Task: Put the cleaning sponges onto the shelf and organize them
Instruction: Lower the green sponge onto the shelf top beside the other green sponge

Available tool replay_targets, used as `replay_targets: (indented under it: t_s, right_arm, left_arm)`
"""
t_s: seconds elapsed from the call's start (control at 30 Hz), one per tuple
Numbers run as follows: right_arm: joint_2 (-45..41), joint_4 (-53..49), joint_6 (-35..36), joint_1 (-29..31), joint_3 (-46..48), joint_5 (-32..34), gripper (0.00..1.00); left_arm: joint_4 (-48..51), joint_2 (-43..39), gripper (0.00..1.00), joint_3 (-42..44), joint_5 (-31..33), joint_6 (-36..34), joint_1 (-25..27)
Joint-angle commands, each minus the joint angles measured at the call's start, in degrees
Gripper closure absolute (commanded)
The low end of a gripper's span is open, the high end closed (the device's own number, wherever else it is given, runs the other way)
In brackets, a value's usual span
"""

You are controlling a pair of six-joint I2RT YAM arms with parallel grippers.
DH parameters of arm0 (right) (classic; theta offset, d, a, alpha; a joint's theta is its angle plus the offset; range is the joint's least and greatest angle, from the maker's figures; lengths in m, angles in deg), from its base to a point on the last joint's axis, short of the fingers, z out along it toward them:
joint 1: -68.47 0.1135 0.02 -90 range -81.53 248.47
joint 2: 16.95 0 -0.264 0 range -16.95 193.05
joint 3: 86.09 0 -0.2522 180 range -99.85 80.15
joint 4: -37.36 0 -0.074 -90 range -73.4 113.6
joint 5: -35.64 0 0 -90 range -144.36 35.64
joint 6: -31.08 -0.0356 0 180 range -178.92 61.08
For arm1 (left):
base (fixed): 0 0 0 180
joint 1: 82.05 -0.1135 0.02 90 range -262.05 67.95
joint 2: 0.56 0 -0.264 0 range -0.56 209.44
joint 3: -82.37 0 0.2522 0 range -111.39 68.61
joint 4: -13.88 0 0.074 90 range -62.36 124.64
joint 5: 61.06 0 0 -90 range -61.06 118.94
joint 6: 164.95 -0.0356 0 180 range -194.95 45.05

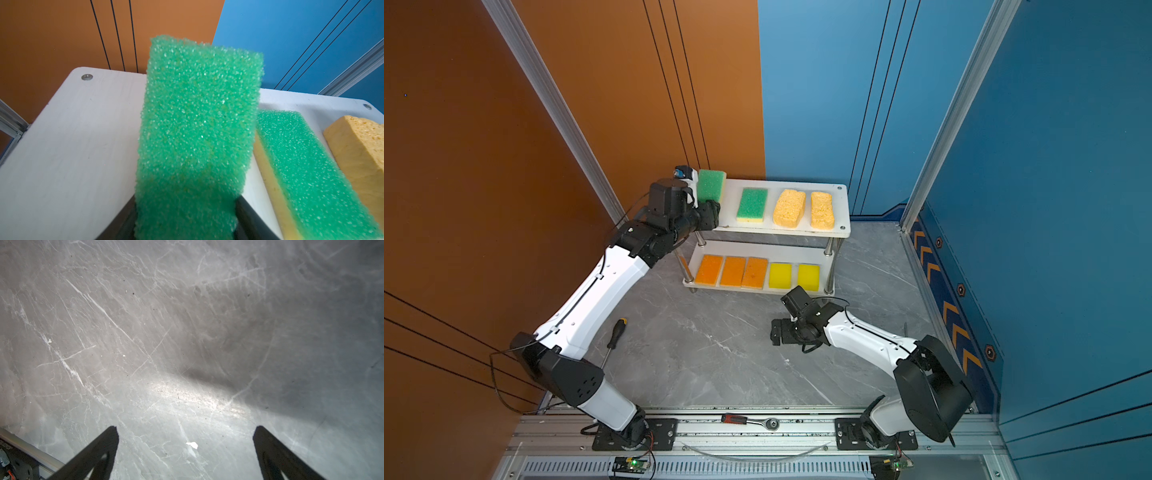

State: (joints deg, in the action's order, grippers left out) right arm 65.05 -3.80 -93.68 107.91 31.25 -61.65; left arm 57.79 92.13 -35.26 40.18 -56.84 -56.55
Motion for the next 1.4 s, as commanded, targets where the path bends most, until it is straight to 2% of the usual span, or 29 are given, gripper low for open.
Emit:
replay_targets:
  t_s: [0.0, 0.1, 0.57, 0.83, 1.37]
  right_arm:
    - [0.62, 0.5, -0.48, 0.37, 0.39, 1.11, 0.0]
    - [0.71, 0.5, -0.37, 0.29, 0.34, 1.01, 0.0]
    - [1.54, 0.68, -0.23, 0.02, -0.14, 0.52, 0.0]
    - [2.1, 0.85, 0.13, -0.24, -0.53, 0.17, 0.0]
    - [0.98, 0.85, 0.05, -0.68, 0.43, 0.17, 0.0]
  left_arm:
    - [-0.19, 0.99, 0.37, 0.0, -1.4, 0.7, -0.19]
    - [-0.28, 1.02, 0.34, 0.08, -1.08, 0.7, -0.18]
    - [-0.62, 1.21, 0.31, 0.25, -0.52, 0.85, -0.01]
    - [-0.86, 1.28, 0.26, 0.34, -0.35, 0.88, 0.06]
    - [-1.17, 1.1, 0.28, 0.91, 1.64, 0.63, 1.4]
